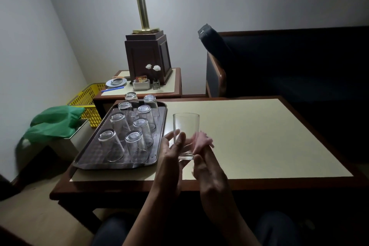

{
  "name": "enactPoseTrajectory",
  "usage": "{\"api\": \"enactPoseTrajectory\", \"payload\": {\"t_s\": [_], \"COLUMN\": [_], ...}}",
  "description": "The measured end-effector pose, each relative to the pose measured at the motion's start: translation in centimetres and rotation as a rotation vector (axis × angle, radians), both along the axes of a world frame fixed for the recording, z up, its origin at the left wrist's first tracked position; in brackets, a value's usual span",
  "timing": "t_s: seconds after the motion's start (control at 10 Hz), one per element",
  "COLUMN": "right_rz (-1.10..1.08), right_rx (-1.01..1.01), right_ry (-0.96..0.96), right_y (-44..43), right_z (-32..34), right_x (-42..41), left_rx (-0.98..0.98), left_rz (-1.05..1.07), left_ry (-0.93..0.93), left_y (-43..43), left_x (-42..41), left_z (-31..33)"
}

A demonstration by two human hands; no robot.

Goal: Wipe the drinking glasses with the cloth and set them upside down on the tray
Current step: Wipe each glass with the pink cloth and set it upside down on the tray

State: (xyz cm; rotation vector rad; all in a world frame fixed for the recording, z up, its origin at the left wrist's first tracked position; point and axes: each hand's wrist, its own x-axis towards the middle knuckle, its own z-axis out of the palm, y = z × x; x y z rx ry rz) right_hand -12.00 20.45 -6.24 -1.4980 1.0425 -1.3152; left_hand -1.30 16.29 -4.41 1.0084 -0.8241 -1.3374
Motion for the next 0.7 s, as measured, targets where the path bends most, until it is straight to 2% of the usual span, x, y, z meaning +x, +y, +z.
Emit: {"api": "enactPoseTrajectory", "payload": {"t_s": [0.1,0.2,0.3,0.4,0.5,0.6,0.7], "right_rz": [-0.001,-0.027,-0.057,-0.023,-0.04,-0.039,-0.032], "right_rx": [-0.069,-0.043,-0.05,-0.021,-0.139,-0.153,-0.063], "right_ry": [0.064,0.051,0.029,0.008,0.069,0.112,0.055], "right_y": [0.0,-2.1,-2.7,-1.0,0.6,-0.6,-3.0], "right_z": [1.3,2.8,1.7,0.2,0.3,1.6,2.0], "right_x": [0.1,-0.5,-0.9,-0.3,0.2,-0.1,-1.2], "left_rx": [0.064,0.052,0.032,0.005,0.02,0.008,0.013], "left_rz": [0.035,-0.03,-0.056,-0.024,-0.011,-0.053,-0.084], "left_ry": [0.027,-0.01,-0.075,-0.039,0.01,-0.045,-0.06], "left_y": [0.2,0.5,0.3,-0.4,-0.5,0.1,0.3], "left_x": [-0.1,-0.1,0.1,0.5,0.5,0.2,-0.1], "left_z": [-0.6,-1.1,-0.9,-0.6,-0.8,-1.4,-1.3]}}
